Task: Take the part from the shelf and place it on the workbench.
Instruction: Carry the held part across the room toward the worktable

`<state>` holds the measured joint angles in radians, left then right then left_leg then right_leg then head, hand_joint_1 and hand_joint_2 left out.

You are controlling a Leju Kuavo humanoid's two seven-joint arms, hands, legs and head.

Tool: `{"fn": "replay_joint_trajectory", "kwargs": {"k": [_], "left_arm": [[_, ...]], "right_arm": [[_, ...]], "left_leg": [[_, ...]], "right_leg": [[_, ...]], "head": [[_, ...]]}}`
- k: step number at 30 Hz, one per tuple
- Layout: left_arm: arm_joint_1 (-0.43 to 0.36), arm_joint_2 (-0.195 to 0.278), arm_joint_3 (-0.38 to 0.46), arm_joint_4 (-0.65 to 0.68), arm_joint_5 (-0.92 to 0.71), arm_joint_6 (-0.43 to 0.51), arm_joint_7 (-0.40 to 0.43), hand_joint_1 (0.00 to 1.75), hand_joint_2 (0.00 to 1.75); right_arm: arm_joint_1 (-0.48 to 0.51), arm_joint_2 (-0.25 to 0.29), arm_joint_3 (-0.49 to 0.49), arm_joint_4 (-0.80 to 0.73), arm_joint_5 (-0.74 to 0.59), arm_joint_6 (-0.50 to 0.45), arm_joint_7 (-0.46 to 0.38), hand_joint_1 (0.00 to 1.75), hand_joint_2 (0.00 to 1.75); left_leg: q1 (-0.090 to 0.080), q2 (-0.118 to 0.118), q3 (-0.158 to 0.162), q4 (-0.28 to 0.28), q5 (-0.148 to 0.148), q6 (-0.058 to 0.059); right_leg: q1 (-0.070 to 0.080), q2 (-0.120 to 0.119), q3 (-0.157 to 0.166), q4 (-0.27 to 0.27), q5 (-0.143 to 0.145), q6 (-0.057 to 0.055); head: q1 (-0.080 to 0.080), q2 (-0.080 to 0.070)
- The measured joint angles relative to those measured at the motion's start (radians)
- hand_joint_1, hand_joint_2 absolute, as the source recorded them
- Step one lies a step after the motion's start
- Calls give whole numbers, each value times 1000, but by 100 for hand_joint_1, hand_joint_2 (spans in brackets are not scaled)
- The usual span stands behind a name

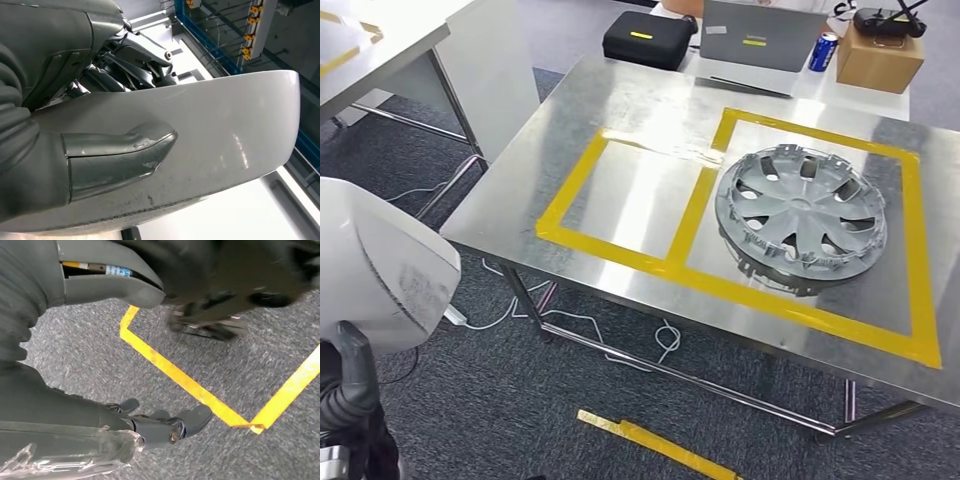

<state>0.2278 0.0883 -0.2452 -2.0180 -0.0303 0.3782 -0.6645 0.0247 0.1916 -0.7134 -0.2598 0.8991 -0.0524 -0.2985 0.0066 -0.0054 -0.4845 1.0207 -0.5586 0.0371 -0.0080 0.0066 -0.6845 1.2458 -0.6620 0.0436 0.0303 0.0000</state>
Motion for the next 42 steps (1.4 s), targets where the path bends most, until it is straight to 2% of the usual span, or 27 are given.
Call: {"fn": "replay_joint_trajectory", "kwargs": {"k": [1, 3, 4, 5, 8, 9, 10, 13, 14, 15, 17, 19, 21, 22, 24, 25, 27, 28, 29, 30, 31, 33, 35, 38, 39, 40, 42], "left_arm": [[0, -2, 0, 0, 1, 1, 0, 175, 175], [-1, -5, 0, 1, 2, 5, 1, 175, 175], [-2, -7, 1, 1, 3, 7, 1, 175, 175], [-2, -9, 1, 1, 5, 9, 2, 175, 175], [-3, -13, 2, 1, 8, 13, 3, 175, 175], [-5, -13, 3, 0, 8, 15, 3, 175, 175], [-6, -14, 4, 0, 10, 18, 5, 175, 175], [-8, -15, 5, 1, 21, 28, 19, 175, 175], [-8, -15, 5, 1, 29, 30, 26, 175, 175], [-9, -16, 5, 1, 39, 31, 35, 175, 175], [-11, -18, 4, 2, 66, 30, 58, 175, 175], [-16, -23, 4, 2, 92, 28, 78, 175, 175], [-19, -29, 3, 3, 106, 31, 90, 175, 175], [-21, -32, 3, 3, 110, 34, 93, 175, 175], [-25, -37, 4, 3, 115, 36, 97, 175, 175], [-27, -40, 4, 3, 115, 37, 97, 175, 175], [-28, -45, 4, 4, 116, 38, 98, 175, 175], [-28, -46, 4, 4, 116, 40, 99, 175, 175], [-29, -47, 4, 4, 117, 45, 101, 175, 175], [-29, -47, 4, 4, 117, 52, 103, 175, 175], [-31, -47, 4, 4, 116, 60, 107, 175, 175], [-37, -45, 8, 4, 111, 76, 114, 175, 175], [-49, -36, 19, 6, 103, 82, 127, 175, 175], [-72, -12, 48, 18, 99, 51, 158, 175, 175], [-81, -5, 58, 24, 104, 31, 169, 175, 175], [-92, 3, 67, 32, 112, 6, 179, 175, 175], [-114, 13, 84, 55, 130, -42, 197, 175, 175]], "right_arm": [[2, 0, 0, 0, 0, 0, 0, 0, 175], [6, -1, 0, 1, 0, 0, 1, 0, 175], [6, -1, 0, 2, 0, 0, 2, 0, 175], [6, -1, 0, 2, 0, 0, 2, 0, 175], [6, -1, 0, 3, 0, -1, 4, 0, 175], [6, -1, 0, 3, 0, -1, 4, 0, 175], [5, 0, 0, 3, 0, -2, 5, 0, 175], [3, 0, 0, 3, 0, -2, 7, 0, 175], [3, 0, 0, 3, 0, -2, 9, 0, 175], [3, 1, 0, 3, -1, -3, 11, 0, 175], [3, 3, 0, 3, -1, -5, 16, 0, 175], [1, 5, 0, 3, -2, -9, 21, 0, 175], [1, 6, 0, 3, -2, -12, 25, 0, 175], [2, 7, 0, 3, -2, -13, 26, 0, 175], [2, 7, 0, 3, -2, -14, 27, 0, 175], [2, 7, 0, 3, -2, -15, 27, 0, 175], [1, 7, 0, 3, -3, -15, 27, 0, 175], [2, 7, 0, 3, -3, -15, 27, 0, 175], [3, 7, 0, 3, -3, -15, 28, 0, 175], [4, 7, 0, 3, -4, -15, 30, 0, 175], [5, 7, 0, 3, -4, -14, 32, 0, 175], [4, 7, 0, 3, -3, -13, 34, 0, 175], [2, 8, 0, 3, -1, -8, 35, 0, 175], [5, 8, 0, 3, 5, 2, 34, 0, 175], [6, 8, 0, 3, 7, 5, 33, 0, 175], [6, 8, 0, 3, 9, 7, 32, 0, 175], [3, 7, 0, 3, 13, 11, 28, 0, 175]], "left_leg": [[0, -1, 18, 0, -14, -2], [0, -1, 47, -2, -40, -10], [1, -1, 55, -5, -50, -17], [1, -1, 63, -7, -54, -24], [3, 0, 81, -4, -50, -43], [3, 1, 73, 16, -58, -47], [4, 1, 53, 53, -76, -51], [9, 1, -49, 201, -145, -64], [11, 1, -74, 220, -142, -67], [14, 1, -83, 206, -116, -70], [19, 1, -66, 107, -21, -74], [18, 2, -51, 21, 20, -68], [13, 3, -55, 3, 22, -54], [13, 3, -56, 3, 34, -45], [13, 4, -55, -1, 45, -30], [14, 5, -55, -2, 48, -24], [11, 7, -58, -2, 48, -19], [9, 7, -60, -2, 48, -18], [7, 7, -60, -2, 48, -17], [5, 7, -59, -2, 47, -16], [4, 7, -58, -2, 46, -16], [1, 6, -55, -1, 43, -19], [-1, 5, -57, 0, 41, -28], [1, 5, -56, -4, 41, -44], [2, 5, -59, 6, 31, -49], [2, 5, -72, 36, 11, -54], [4, 5, -128, 148, -48, -62]], "right_leg": [[1, -1, -2, -51, 45, -3], [5, -4, 1, -142, 155, -13], [9, -5, 6, -167, 192, -20], [13, -6, 10, -176, 207, -28], [12, -3, 41, -205, 214, -49], [9, -3, 53, -215, 215, -52], [6, -2, 62, -223, 215, -55], [5, -2, 77, -227, 203, -58], [5, -1, 82, -227, 199, -57], [4, 0, 88, -227, 194, -56], [2, 2, 99, -226, 187, -50], [3, 6, 102, -223, 184, -39], [4, 7, 100, -223, 184, -27], [3, 7, 99, -224, 183, -20], [0, 5, 87, -202, 165, -9], [-1, 3, 68, -164, 142, -5], [-2, 2, 7, -35, 78, -1], [-1, 2, -21, 24, 57, 0], [-1, 2, -36, 55, 53, -1], [-1, 2, -32, 46, 68, -3], [-1, 2, -8, -1, 99, -7], [2, 2, 62, -139, 155, -17], [6, 1, 103, -216, 169, -24], [8, 2, 111, -230, 169, -34], [6, 2, 114, -236, 172, -39], [3, 1, 117, -242, 175, -44], [3, 0, 119, -246, 176, -50]], "head": [[0, 0], [-1, 0], [-1, 0], [0, 0], [2, 0], [-1, 0], [-3, 0], [-6, 0], [-6, 0], [-6, 0], [-6, 0], [-9, 0], [-9, 0], [-8, 0], [-4, 0], [-2, 0], [3, 0], [3, 0], [3, 0], [3, 0], [3, 0], [3, 0], [2, 0], [1, 0], [0, 0], [-2, 0], [-6, 0]]}}
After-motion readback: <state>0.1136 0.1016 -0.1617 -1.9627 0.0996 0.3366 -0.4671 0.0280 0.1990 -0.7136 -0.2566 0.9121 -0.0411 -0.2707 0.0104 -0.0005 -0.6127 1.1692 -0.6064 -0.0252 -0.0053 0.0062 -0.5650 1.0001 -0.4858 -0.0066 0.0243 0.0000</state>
